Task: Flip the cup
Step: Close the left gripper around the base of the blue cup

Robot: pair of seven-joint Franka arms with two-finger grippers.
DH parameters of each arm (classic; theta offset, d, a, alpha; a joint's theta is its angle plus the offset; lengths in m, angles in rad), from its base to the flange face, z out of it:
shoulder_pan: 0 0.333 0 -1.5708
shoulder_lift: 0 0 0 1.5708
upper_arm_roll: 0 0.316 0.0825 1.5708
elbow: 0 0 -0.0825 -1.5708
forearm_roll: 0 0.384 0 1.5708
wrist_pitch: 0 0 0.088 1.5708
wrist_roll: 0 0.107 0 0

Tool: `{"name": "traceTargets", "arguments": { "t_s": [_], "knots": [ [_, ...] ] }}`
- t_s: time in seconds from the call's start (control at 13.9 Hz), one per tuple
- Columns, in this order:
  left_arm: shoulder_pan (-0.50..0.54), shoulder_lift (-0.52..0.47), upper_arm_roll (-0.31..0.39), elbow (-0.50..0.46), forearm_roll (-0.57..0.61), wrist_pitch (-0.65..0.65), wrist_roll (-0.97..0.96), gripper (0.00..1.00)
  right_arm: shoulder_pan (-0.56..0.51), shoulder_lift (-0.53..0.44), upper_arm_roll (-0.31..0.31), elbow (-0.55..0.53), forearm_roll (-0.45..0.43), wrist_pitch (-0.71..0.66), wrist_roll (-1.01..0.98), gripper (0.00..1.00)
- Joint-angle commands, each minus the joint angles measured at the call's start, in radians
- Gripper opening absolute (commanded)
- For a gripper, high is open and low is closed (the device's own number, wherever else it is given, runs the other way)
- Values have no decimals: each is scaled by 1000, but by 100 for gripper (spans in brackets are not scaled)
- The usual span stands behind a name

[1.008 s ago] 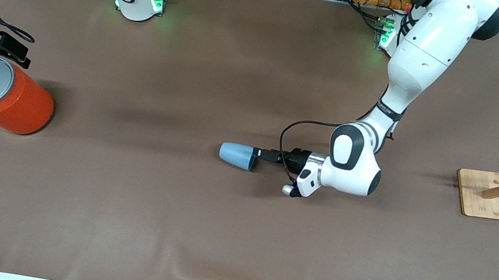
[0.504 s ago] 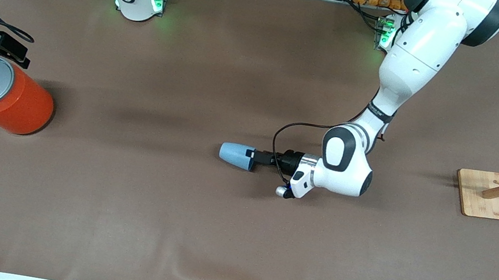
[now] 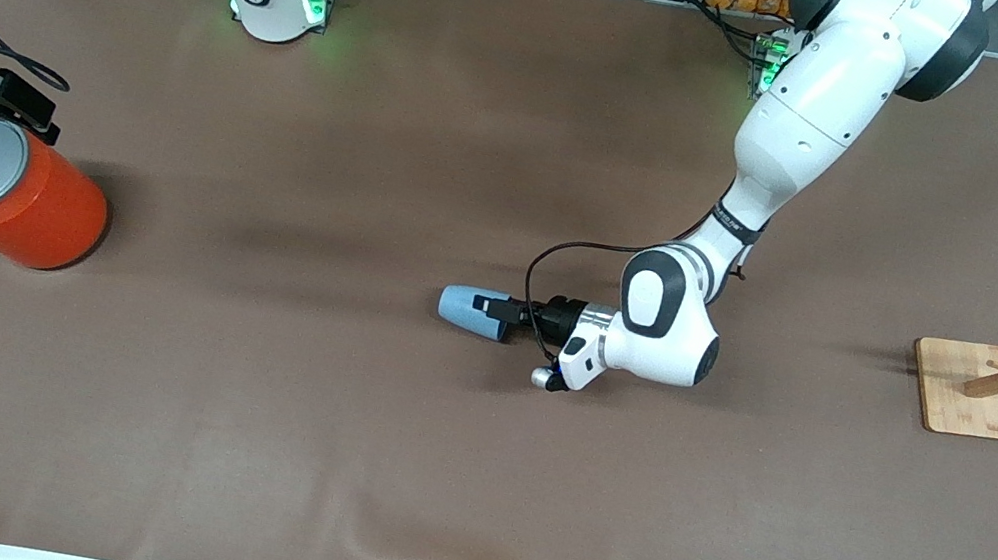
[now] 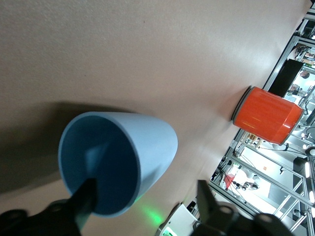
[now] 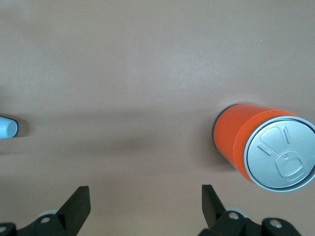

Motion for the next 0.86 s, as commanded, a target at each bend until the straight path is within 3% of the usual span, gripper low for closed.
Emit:
{"name": "traceTargets", "arguments": {
  "t_s": [0.0, 0.07, 0.14, 0.58, 0.79],
  "knots": [
    [-14, 23, 1, 22, -26, 14, 42, 39, -6, 5, 5, 9, 5, 7, 4, 100],
    [-14, 26, 1, 20, -26, 14, 65, 12, -6, 7, 5, 9, 5, 8, 4, 100],
    [-11, 30, 1, 20, -28, 13, 84, 0, -6, 7, 5, 9, 5, 8, 4, 100],
    [0, -37, 3, 20, -36, 31, 33, 0, -1, 7, 8, 9, 5, 17, 4, 100],
    [-2, -116, 30, 20, -17, 39, -101, 0, 3, 5, 10, 11, 5, 21, 4, 100]
  ]
}}
